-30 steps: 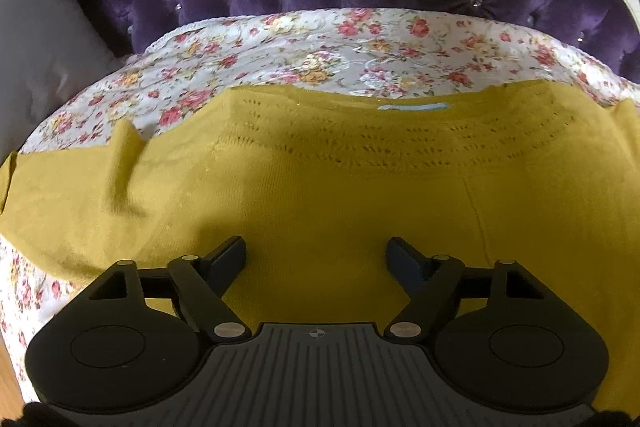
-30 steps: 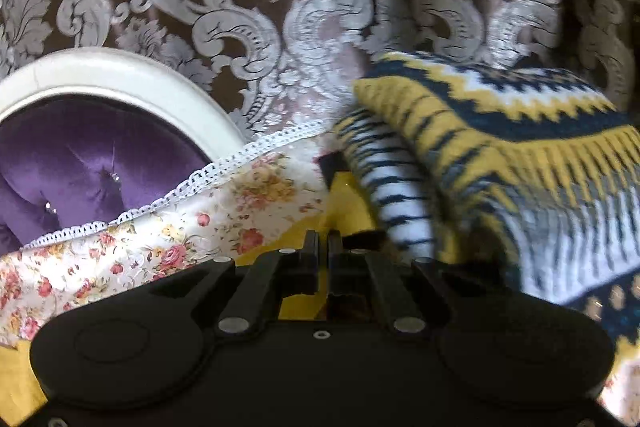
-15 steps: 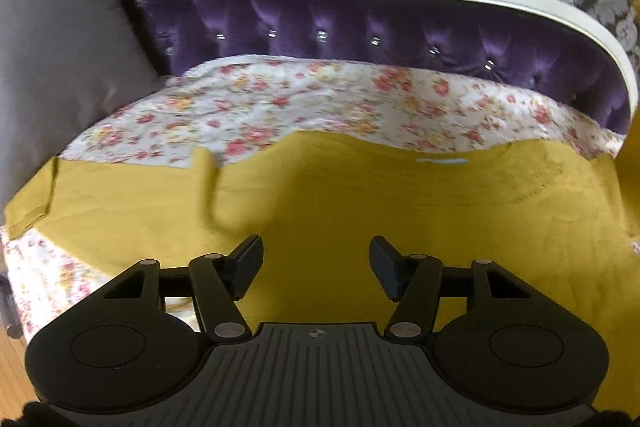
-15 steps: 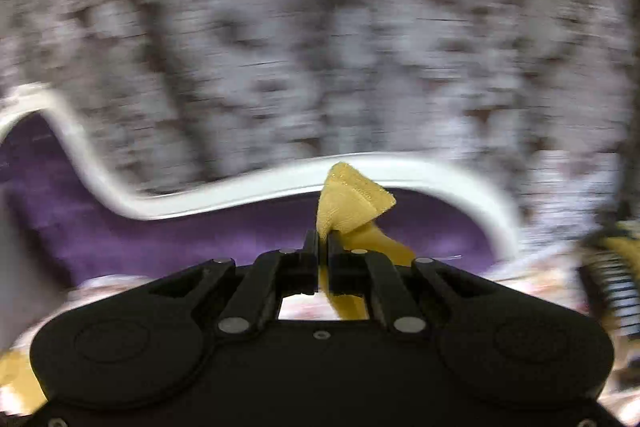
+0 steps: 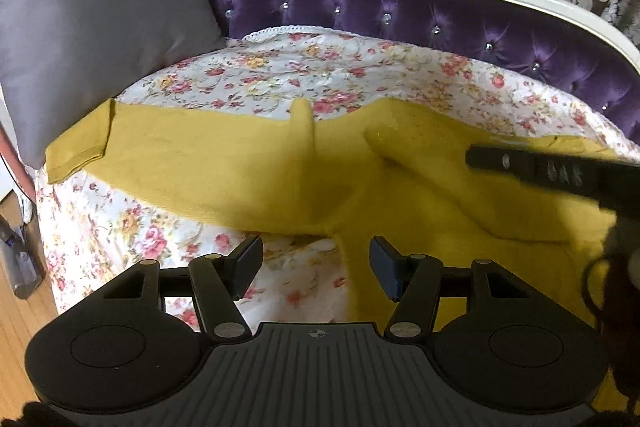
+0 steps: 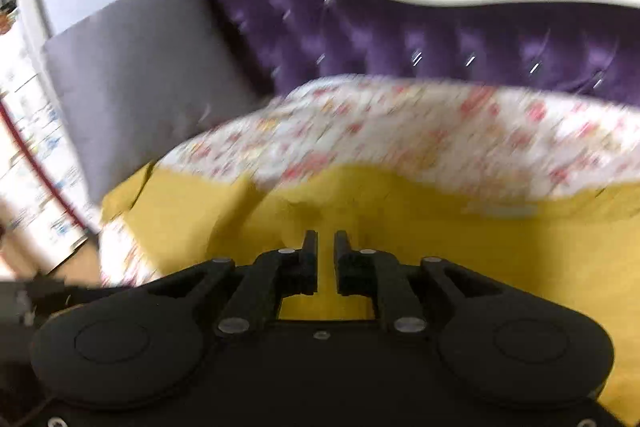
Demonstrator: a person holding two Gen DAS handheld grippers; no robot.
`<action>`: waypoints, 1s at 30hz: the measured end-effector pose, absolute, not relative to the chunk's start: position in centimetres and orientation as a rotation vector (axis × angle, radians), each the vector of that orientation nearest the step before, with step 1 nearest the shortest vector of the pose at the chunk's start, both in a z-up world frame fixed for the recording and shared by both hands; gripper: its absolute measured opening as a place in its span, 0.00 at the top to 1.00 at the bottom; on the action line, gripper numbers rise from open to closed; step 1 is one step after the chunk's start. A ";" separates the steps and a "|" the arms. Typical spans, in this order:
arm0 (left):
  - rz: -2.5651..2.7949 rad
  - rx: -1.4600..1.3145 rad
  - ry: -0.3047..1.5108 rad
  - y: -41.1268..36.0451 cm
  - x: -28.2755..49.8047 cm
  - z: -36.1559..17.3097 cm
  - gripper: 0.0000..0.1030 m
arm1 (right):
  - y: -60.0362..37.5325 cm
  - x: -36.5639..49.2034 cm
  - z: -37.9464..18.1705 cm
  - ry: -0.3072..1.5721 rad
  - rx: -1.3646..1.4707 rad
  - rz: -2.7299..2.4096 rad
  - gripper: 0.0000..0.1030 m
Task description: Fold small clothes
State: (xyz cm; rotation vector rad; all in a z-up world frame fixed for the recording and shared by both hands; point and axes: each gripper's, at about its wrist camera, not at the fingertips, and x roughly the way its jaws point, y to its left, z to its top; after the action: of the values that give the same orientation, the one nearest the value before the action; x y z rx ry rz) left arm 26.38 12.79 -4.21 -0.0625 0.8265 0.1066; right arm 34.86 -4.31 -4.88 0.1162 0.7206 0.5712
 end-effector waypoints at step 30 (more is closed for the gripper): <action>0.035 0.063 0.857 9.0 30.4 -7.6 0.41 | -29.6 38.5 -5.7 0.766 0.219 0.140 0.34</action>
State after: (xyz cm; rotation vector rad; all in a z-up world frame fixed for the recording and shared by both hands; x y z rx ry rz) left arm 30.39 8.97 -7.60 0.0633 0.8566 0.0352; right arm 38.45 -29.57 -5.74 0.2188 0.7660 0.1400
